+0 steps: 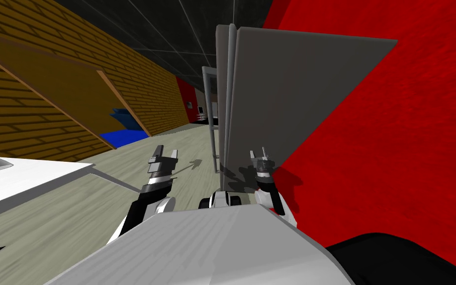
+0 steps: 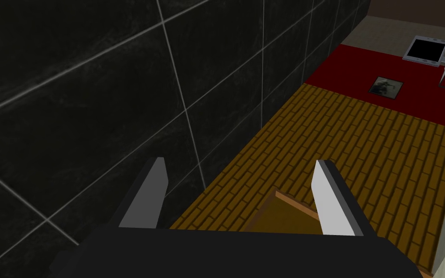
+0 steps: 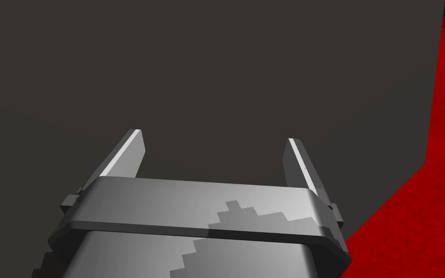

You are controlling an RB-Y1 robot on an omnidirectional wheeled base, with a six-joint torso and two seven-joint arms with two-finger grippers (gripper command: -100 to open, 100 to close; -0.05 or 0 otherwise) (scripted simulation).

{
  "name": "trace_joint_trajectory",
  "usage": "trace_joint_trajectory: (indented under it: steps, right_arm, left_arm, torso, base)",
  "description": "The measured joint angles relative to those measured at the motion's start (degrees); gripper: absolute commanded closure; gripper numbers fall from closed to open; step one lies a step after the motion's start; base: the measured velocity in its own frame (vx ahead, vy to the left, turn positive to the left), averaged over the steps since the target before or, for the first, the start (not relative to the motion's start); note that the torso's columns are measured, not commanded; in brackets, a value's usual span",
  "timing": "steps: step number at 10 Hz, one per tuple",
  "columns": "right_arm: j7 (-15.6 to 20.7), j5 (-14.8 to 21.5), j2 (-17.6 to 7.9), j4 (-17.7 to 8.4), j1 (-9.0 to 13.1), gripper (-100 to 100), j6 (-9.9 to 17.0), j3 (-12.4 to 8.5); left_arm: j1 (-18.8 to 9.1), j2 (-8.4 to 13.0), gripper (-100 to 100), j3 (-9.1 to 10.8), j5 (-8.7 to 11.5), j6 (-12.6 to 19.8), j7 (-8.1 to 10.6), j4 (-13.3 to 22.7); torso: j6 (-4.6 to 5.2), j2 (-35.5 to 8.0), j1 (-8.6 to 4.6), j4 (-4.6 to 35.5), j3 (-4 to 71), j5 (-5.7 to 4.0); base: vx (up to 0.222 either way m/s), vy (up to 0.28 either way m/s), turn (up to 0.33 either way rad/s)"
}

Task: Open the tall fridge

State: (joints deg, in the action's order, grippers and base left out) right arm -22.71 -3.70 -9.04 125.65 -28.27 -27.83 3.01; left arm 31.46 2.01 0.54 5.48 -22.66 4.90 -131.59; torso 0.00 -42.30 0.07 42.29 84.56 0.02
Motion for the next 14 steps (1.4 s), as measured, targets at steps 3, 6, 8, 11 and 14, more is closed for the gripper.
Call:
trace_joint_trajectory:
  steps: [3, 6, 8, 11, 14]
  right_arm:
    - [-4.4, -0.5, -0.9, -1.0, 0.3, -100, -0.6, 1.5]
    - [-8.7, -1.1, -2.0, -1.7, 0.4, -100, -1.1, 2.8]
    - [-11.6, -1.3, -2.3, -2.0, 0.5, -100, -1.3, 3.5]
    - [-15.9, -1.9, -3.1, -2.8, 0.6, -100, -1.9, 5.1]
    - [-20.5, -2.6, -3.9, -3.7, 0.9, -100, -2.4, 6.7]
  left_arm:
    - [0.0, 0.0, 0, 0.0, 0.0, 0.0, 0.0, 0.0]
    - [0.0, 0.0, 0, 0.0, 0.0, 0.0, 0.0, 0.0]
    - [0.0, 0.0, 0, 0.0, 0.0, 0.0, 0.0, 0.0]
    - [0.0, 0.0, 0, 0.0, 0.0, 0.0, 0.0, 0.0]
    - [0.0, 0.0, 0, 0.0, 0.0, 0.0, 0.0, 0.0]
  torso:
    - [0.0, 0.0, -0.11, 0.0, 0.0, -0.04]
    - [0.0, 0.0, -0.04, 0.0, 0.0, -0.01]
    - [0.0, 0.0, -0.1, 0.0, 0.0, -0.02]
    - [0.0, 0.0, -0.15, 0.0, 0.0, -0.03]
    - [0.0, 0.0, -0.12, 0.0, 0.0, -0.03]
  base:
    - [0.008, 0.034, -0.015]
    - [0.012, 0.038, -0.017]
    - [0.01, 0.046, -0.011]
    - [0.01, 0.047, -0.019]
    - [0.008, 0.045, -0.015]
